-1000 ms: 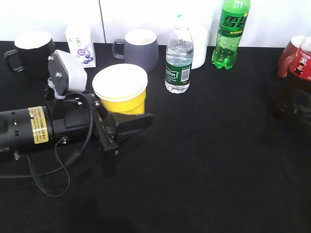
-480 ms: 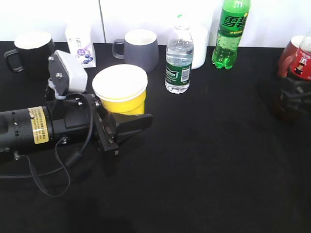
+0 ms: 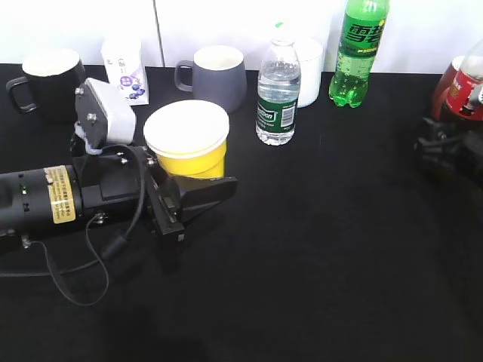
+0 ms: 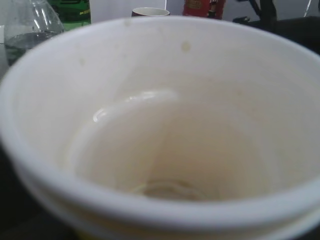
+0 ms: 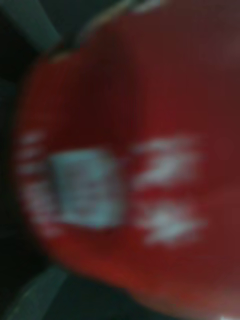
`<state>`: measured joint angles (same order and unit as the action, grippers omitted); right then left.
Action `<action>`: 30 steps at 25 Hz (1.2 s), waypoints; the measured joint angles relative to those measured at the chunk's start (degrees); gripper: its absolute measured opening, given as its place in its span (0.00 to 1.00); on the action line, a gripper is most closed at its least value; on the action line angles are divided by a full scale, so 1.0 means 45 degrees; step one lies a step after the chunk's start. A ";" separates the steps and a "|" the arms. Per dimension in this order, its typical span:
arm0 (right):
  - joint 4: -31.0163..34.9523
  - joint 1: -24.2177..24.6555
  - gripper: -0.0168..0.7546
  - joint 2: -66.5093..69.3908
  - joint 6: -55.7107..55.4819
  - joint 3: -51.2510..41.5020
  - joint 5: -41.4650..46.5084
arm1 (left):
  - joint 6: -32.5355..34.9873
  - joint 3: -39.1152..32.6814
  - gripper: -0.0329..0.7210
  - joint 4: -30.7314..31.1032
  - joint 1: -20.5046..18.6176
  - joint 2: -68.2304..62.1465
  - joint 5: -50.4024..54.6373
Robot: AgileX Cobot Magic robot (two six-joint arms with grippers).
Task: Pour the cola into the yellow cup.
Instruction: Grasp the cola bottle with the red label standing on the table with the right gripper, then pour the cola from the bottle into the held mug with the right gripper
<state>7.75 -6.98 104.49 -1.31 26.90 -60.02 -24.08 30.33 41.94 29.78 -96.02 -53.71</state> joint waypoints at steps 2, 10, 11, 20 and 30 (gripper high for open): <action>0.0015 0.0000 0.64 0.0000 0.0011 0.0000 0.0000 | 0.0000 0.0000 0.63 0.0000 0.0000 0.0000 0.0000; 0.0004 0.0000 0.51 0.0000 0.0054 0.0000 0.0000 | 0.0000 0.0000 0.63 0.0000 0.0000 0.0000 0.0000; 0.0004 0.0000 0.51 0.0000 0.0054 0.0000 -0.0004 | 0.0000 0.0000 0.63 0.0000 0.0000 0.0000 0.0000; -0.3044 0.0020 0.51 -0.2344 0.0054 -0.0803 0.0682 | -0.0140 0.0247 0.63 0.0564 0.0000 0.0000 -0.0348; -0.6189 0.0020 0.51 -0.5608 0.0587 -0.0807 0.2452 | -0.0386 0.3586 0.63 0.0479 0.2801 -0.1793 0.0903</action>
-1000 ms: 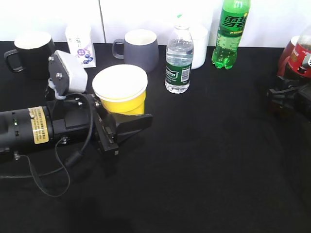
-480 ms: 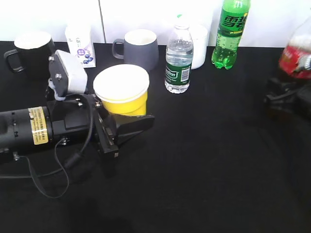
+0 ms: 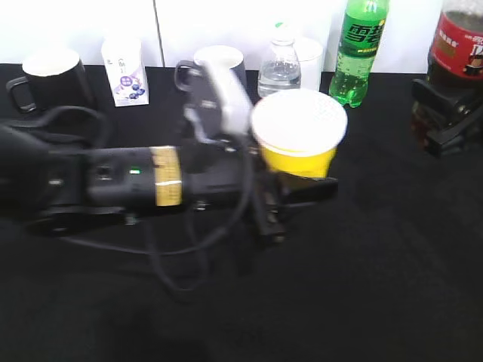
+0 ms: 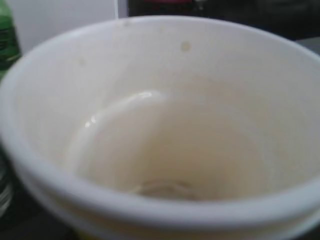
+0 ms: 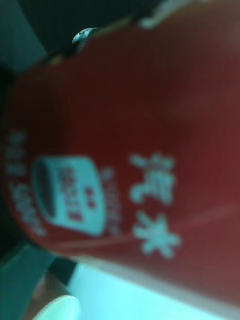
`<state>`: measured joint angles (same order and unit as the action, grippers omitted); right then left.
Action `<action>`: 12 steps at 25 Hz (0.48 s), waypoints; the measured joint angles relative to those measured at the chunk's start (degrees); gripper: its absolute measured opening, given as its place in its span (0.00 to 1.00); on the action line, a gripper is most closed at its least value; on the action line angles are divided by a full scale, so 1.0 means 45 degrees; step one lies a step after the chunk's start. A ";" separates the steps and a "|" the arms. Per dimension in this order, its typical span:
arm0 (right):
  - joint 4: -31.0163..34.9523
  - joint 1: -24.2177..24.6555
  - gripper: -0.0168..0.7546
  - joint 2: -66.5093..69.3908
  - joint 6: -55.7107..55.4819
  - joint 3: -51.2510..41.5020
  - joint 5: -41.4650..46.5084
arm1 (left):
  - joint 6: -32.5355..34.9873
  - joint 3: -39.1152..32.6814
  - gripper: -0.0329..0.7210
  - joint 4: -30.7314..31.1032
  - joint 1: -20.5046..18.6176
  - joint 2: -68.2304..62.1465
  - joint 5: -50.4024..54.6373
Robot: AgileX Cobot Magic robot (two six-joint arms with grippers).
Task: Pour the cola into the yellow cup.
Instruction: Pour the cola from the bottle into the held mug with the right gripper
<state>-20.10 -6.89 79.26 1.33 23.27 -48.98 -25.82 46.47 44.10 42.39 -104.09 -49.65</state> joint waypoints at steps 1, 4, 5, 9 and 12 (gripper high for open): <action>-0.0199 0.0000 0.51 -0.0055 0.0417 0.0000 0.0000 | -0.0009 0.0238 0.63 -0.0025 0.0015 -0.0227 0.0110; -0.0575 0.0000 0.51 -0.0110 0.2469 0.0012 0.0027 | -0.0231 0.1019 0.63 -0.0081 0.0113 -0.0705 0.0398; -0.0575 0.0000 0.51 -0.0110 0.3414 0.0012 0.0041 | -0.0246 0.1310 0.63 -0.0081 0.0304 -0.0705 0.0545; -0.0575 0.0000 0.50 -0.0110 0.6764 0.0012 0.0080 | -0.0258 0.1558 0.63 -0.0057 0.0542 -0.0705 0.1017; -0.0050 0.0000 0.50 -0.0110 0.8697 0.0012 0.0080 | -0.0258 0.1558 0.63 -0.0057 0.0542 -0.0705 0.1121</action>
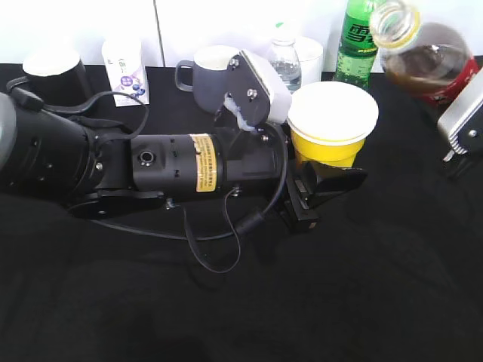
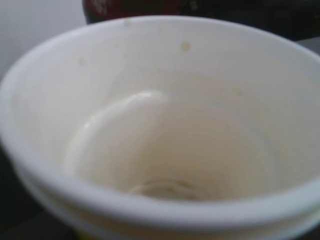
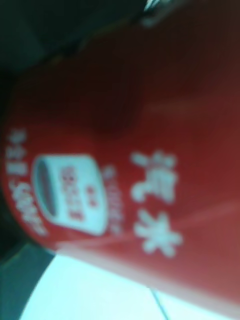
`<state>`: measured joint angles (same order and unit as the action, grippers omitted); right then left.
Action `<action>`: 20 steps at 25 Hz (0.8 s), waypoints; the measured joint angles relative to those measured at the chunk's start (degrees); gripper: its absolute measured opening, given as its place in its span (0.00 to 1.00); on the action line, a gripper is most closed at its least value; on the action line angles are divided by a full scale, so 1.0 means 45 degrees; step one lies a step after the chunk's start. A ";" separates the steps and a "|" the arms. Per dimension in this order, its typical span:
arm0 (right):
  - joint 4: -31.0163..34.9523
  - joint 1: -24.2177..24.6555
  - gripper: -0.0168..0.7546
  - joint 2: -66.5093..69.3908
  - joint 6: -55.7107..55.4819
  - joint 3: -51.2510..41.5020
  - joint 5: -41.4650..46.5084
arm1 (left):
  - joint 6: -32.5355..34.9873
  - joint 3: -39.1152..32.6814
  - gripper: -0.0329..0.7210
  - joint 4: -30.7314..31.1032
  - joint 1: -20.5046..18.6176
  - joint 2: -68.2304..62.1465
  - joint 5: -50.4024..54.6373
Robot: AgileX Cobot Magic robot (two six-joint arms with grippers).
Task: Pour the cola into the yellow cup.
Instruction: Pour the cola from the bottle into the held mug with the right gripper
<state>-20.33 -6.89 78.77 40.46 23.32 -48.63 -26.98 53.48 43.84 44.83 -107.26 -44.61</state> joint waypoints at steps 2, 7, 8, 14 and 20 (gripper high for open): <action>0.0962 0.0000 0.50 0.0000 0.1328 0.0000 -0.0096 | -0.0154 0.0000 0.63 0.0000 0.0000 0.0000 0.0091; 0.1351 0.0000 0.50 0.0000 0.3174 0.0000 -0.0520 | -0.0473 0.0000 0.62 0.0044 0.0000 0.0000 0.0871; 0.1351 0.0000 0.50 0.0000 0.3442 0.0000 -0.0520 | -0.0473 0.0000 0.62 0.0044 0.0000 0.0000 0.0897; 0.1782 0.0000 0.50 0.0000 0.5391 0.0013 -0.0555 | -0.0473 0.0000 0.62 0.0071 0.0000 0.0000 0.0933; 0.1955 0.0000 0.50 0.0000 0.6881 0.0013 -0.0555 | -0.0473 0.0000 0.62 0.0137 0.0000 0.0000 0.0945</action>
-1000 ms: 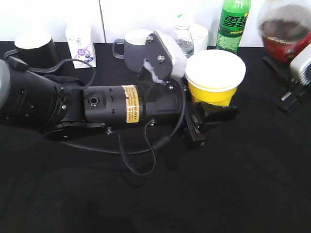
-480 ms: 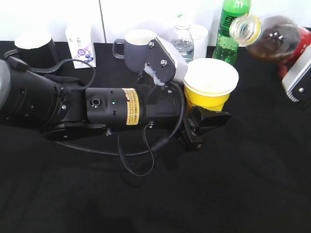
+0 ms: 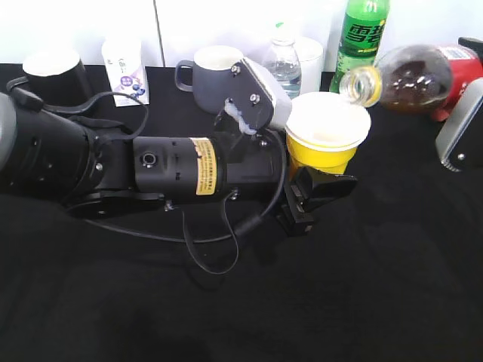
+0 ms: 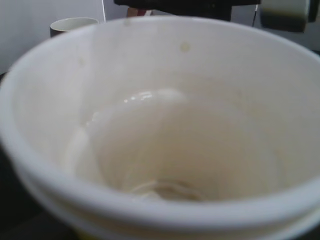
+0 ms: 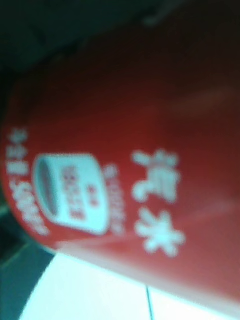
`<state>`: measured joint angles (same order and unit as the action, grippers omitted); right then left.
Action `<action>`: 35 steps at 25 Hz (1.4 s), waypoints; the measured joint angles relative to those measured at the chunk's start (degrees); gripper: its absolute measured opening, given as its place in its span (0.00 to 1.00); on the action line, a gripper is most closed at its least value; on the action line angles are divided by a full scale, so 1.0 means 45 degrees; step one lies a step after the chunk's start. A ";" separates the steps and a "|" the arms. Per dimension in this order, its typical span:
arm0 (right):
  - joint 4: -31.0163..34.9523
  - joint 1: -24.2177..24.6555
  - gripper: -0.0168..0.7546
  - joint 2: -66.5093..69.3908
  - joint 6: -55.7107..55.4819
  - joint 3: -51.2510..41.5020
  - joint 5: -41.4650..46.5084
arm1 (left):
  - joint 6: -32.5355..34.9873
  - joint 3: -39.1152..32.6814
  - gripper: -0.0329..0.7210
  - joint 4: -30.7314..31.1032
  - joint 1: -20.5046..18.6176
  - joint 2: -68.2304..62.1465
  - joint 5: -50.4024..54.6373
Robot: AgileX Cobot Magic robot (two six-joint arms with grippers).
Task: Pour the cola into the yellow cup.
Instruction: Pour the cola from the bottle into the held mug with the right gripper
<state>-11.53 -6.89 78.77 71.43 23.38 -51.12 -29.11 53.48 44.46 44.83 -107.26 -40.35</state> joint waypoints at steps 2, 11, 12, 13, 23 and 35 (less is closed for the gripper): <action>0.0000 0.0000 0.50 0.0000 0.0369 0.0000 -0.0010 | 0.0000 0.0000 0.62 0.0000 0.0000 0.0000 0.0013; 0.0105 0.0000 0.50 0.0000 0.0675 0.0163 0.0002 | -0.0012 0.0000 0.62 0.0000 0.0000 0.0000 0.0047; 0.0105 0.0000 0.50 0.0000 0.0675 0.0361 -0.0008 | -0.0012 0.0000 0.62 0.0004 0.0000 0.0000 0.0047; 0.0159 0.0000 0.50 0.0000 0.0675 0.0654 -0.0008 | -0.0012 0.0000 0.62 0.0004 0.0000 0.0000 0.0047; 0.0474 0.0000 0.50 0.0000 0.1745 0.0763 -0.0012 | -0.0023 0.0000 0.62 0.0014 0.0000 0.0000 0.0078; 0.0478 0.0000 0.50 0.0000 0.2213 0.0763 -0.0012 | -0.0023 0.0000 0.62 0.0029 0.0000 0.0000 0.0103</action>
<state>-9.38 -6.89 78.77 81.38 26.81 -51.18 -29.22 53.48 44.59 44.83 -107.26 -39.89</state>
